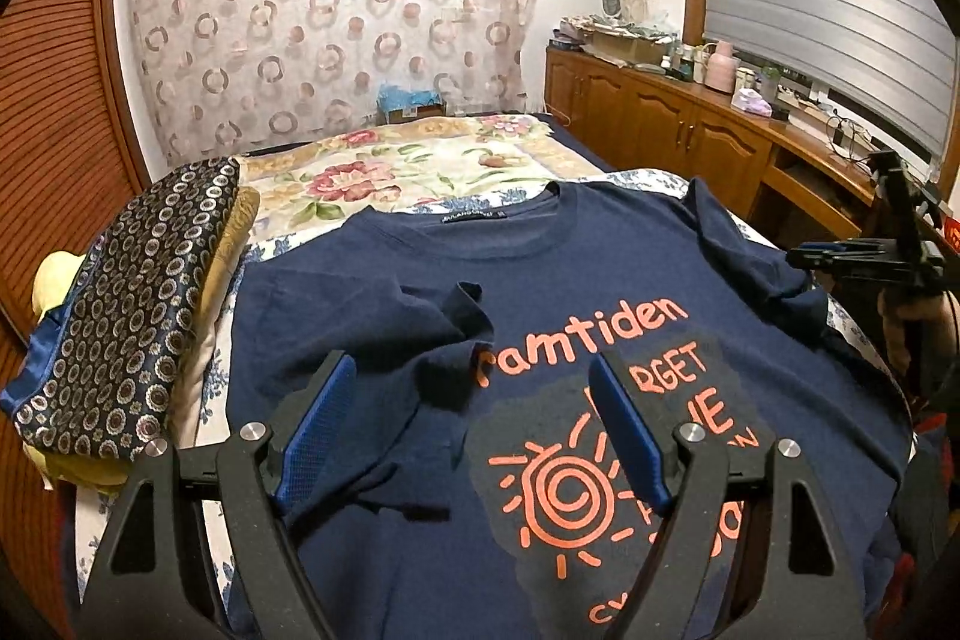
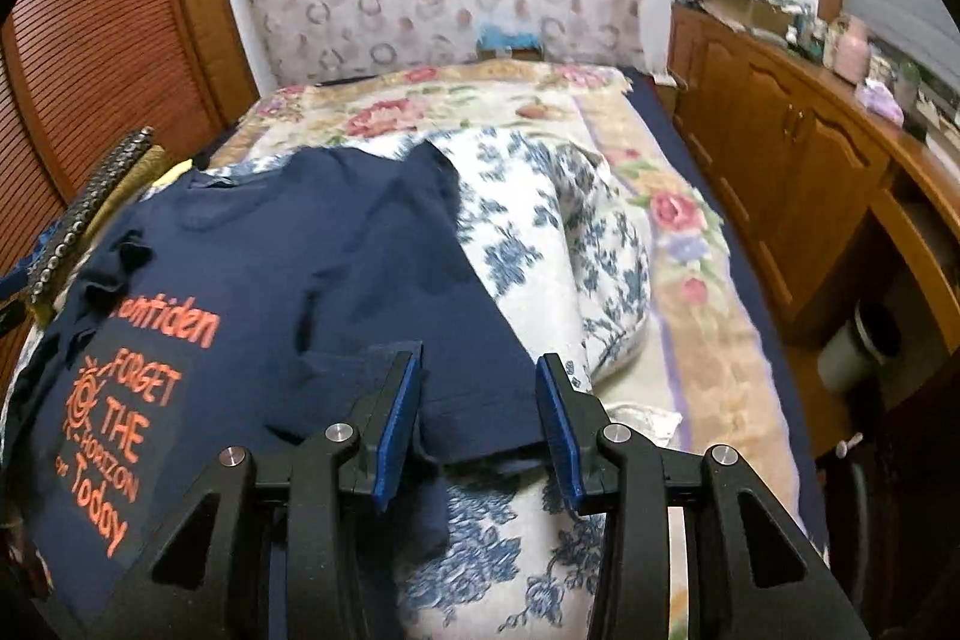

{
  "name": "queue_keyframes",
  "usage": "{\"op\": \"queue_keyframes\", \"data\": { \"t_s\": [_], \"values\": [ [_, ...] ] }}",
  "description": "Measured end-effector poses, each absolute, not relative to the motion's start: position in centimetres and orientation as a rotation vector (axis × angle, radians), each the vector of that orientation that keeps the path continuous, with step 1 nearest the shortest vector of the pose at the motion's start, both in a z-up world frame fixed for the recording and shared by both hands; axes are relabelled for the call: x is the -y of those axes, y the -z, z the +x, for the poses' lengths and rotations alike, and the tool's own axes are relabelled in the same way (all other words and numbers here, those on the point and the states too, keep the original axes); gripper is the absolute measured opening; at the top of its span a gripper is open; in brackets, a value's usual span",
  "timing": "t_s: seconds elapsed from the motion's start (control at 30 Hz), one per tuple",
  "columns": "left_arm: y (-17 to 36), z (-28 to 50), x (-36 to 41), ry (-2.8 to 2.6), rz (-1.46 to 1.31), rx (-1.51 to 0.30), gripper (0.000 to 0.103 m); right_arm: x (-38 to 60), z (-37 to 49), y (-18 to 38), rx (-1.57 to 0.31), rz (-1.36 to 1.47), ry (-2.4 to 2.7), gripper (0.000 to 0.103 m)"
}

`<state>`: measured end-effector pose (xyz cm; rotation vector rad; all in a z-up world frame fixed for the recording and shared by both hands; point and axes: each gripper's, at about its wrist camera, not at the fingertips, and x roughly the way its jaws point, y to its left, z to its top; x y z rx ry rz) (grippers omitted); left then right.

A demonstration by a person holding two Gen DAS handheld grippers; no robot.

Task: Fold small clothes
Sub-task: 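Grasp the T-shirt side again with the right gripper and fold it inward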

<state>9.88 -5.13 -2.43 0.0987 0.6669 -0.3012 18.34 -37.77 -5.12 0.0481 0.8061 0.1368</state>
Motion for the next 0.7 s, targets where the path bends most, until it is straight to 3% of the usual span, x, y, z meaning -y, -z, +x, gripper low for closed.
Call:
{"op": "queue_keyframes", "data": {
  "t_s": [0.13, 0.3, 0.33, 0.7],
  "values": [
    [2.9, 9.8, 4.8, 0.297, 0.091, -0.678, 0.081, 37.1, 19.0, 5.4, -0.830, 0.036, -0.161, 0.040],
    [3.4, 9.7, 4.1, 0.287, 0.081, -0.687, 0.081, 37.2, 19.1, 4.4, -0.826, 0.004, -0.221, 0.005],
    [3.4, 9.7, 4.0, 0.286, 0.080, -0.687, 0.081, 36.9, 19.0, 3.9, -0.814, -0.005, -0.235, 0.003],
    [3.7, 9.4, 2.1, 0.252, 0.056, -0.692, 0.081, 31.0, 17.8, -2.0, -0.649, -0.093, -0.392, 0.000]
  ]
}}
